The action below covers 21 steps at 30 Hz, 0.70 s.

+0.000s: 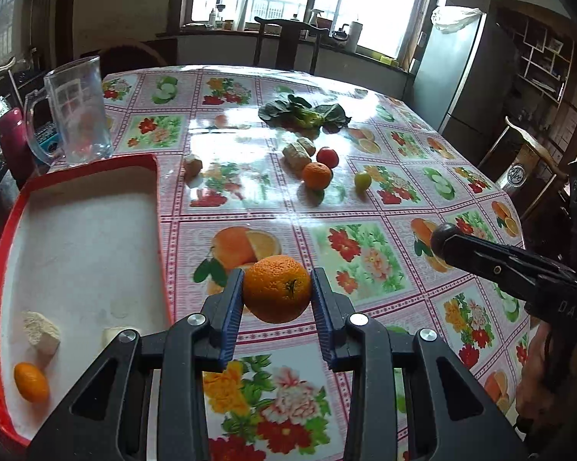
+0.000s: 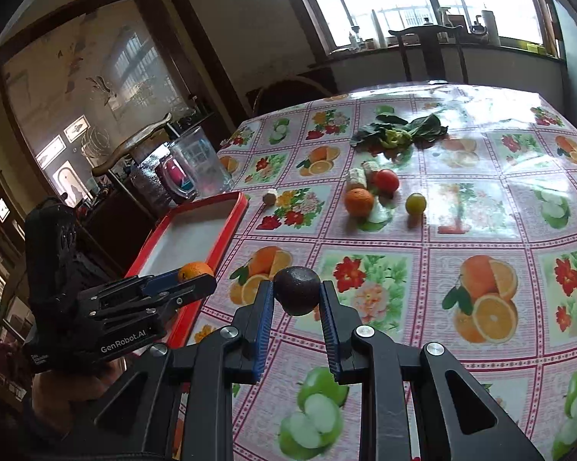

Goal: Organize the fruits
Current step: 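Carry the orange and the dark plum over the red-rimmed tray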

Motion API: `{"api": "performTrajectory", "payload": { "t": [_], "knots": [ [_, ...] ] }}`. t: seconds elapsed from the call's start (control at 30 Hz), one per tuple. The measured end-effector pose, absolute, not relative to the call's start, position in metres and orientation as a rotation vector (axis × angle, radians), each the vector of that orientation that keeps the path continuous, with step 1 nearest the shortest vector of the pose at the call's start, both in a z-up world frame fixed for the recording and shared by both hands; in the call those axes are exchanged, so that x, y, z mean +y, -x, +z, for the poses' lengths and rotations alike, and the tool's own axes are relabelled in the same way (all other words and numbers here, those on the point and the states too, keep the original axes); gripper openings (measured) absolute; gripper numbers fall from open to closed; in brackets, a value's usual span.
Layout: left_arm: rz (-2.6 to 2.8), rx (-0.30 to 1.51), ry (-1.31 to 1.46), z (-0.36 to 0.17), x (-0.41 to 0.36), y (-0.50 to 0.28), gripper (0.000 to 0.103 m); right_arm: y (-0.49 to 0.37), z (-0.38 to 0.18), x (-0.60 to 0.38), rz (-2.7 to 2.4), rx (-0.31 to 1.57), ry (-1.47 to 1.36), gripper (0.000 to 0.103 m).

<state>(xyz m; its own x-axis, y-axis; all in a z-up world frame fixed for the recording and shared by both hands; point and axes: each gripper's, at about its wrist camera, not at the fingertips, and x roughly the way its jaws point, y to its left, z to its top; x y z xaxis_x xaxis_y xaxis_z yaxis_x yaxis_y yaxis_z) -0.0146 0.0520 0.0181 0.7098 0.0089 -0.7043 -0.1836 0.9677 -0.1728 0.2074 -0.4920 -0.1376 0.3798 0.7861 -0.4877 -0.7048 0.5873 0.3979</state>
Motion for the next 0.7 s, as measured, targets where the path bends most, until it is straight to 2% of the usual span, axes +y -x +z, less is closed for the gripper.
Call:
{"api": "performTrajectory", "payload": {
  "t": [0.7],
  "knots": [
    [0.234, 0.731, 0.285, 0.027, 0.104, 0.07, 0.032, -0.16, -0.11, -0.441, 1.085, 0.664, -0.071, 0.024]
  ]
}}
